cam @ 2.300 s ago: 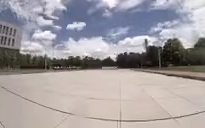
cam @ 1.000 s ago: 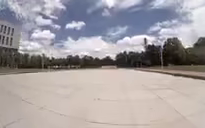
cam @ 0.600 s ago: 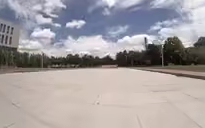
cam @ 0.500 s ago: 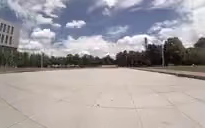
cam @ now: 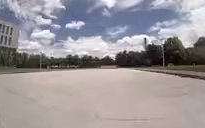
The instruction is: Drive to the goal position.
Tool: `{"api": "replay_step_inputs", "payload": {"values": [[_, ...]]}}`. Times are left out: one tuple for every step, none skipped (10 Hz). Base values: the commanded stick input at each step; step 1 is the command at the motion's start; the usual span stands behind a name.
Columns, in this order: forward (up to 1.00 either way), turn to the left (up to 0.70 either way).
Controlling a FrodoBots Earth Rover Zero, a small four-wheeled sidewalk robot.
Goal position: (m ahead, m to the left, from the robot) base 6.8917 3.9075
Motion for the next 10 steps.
{"api": "replay_step_inputs", "payload": {"values": [[0.7, 0.0], [0.7, 0.0], [0.7, 0.02], [0.7, 0.01], [0.7, 0.0], [0.7, 0.0], [0.7, 0.0], [0.7, 0.0], [0.7, 0.0], [0.7, 0.0]]}}
